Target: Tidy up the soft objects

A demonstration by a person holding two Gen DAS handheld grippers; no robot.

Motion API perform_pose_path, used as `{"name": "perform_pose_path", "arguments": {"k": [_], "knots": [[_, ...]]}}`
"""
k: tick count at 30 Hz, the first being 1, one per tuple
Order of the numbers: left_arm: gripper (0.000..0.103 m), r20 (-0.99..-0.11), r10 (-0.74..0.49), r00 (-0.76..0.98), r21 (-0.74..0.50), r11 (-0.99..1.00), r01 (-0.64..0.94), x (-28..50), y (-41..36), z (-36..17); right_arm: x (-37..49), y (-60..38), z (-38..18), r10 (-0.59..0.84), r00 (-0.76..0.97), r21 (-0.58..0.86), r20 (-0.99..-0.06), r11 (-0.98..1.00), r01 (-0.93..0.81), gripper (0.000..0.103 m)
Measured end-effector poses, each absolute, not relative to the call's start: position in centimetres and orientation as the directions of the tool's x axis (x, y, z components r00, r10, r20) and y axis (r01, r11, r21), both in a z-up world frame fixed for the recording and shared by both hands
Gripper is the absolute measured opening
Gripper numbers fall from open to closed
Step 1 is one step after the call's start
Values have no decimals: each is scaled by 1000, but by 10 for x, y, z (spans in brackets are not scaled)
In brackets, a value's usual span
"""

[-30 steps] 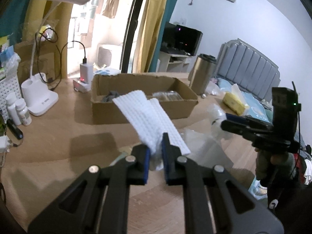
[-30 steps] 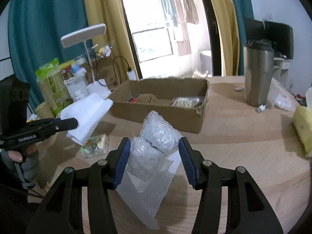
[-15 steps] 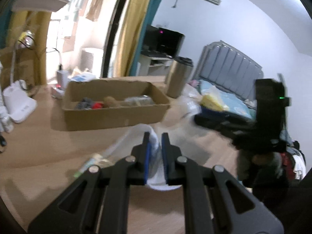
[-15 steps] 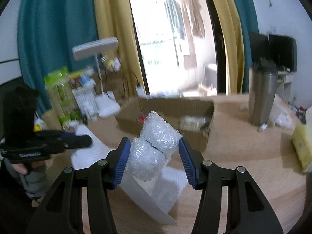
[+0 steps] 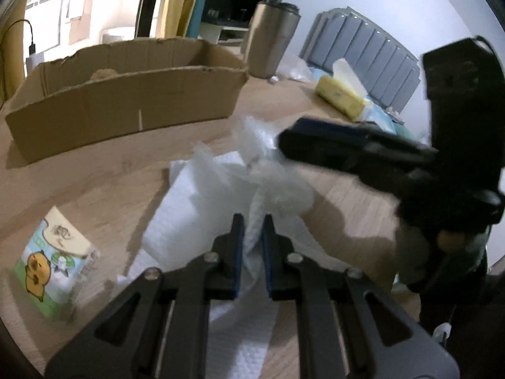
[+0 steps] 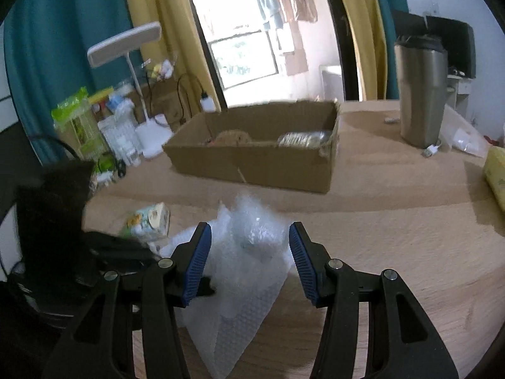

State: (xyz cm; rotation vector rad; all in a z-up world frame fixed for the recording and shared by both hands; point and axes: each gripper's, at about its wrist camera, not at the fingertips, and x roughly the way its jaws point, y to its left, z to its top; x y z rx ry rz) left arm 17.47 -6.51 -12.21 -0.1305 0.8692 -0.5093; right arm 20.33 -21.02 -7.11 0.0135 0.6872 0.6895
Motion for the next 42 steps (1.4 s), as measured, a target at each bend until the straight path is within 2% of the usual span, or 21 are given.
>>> {"name": "perform_pose_path", "arguments": {"k": [7, 14, 17, 20, 25, 27, 28, 31, 37, 40, 42], "knots": [[11, -721, -443, 532, -286, 891, 353, 178, -73, -125, 195, -234, -45, 602, 618, 236, -505, 785, -572, 55], [12, -690, -447, 569, -301, 892, 337, 174, -62, -113, 196, -217, -69, 553, 555, 172, -621, 787, -593, 57], [12, -705, -421, 571, -284, 905, 317, 174, -56, -115, 196, -207, -79, 540, 547, 156, -639, 788, -595, 69], [12, -735, -408, 542, -279, 910, 307, 179, -55, -127, 203, -196, -87, 496, 566, 117, -659, 811, -574, 71], [13, -745, -394, 539, -256, 914, 314, 183, -61, -128, 212, -188, -94, 517, 526, 153, -676, 796, -586, 71], [13, -741, -398, 541, -261, 913, 313, 184, -61, -128, 216, -187, -96, 527, 505, 173, -684, 789, -590, 67], [13, -740, -399, 542, -263, 913, 313, 184, -61, -129, 218, -186, -98, 532, 491, 182, -690, 784, -593, 54], [13, -737, -403, 543, -268, 911, 312, 184, -60, -128, 216, -185, -96, 509, 514, 139, -690, 791, -596, 45], [13, -731, -407, 548, -269, 909, 317, 177, -53, -127, 208, -216, -66, 515, 606, 136, -606, 818, -558, 43], [14, -717, -418, 558, -277, 905, 322, 175, -49, -122, 198, -227, -50, 582, 579, 176, -571, 776, -606, 44], [23, -714, -416, 563, -275, 906, 322, 172, -47, -117, 191, -222, -49, 614, 538, 191, -578, 742, -642, 44]]}}
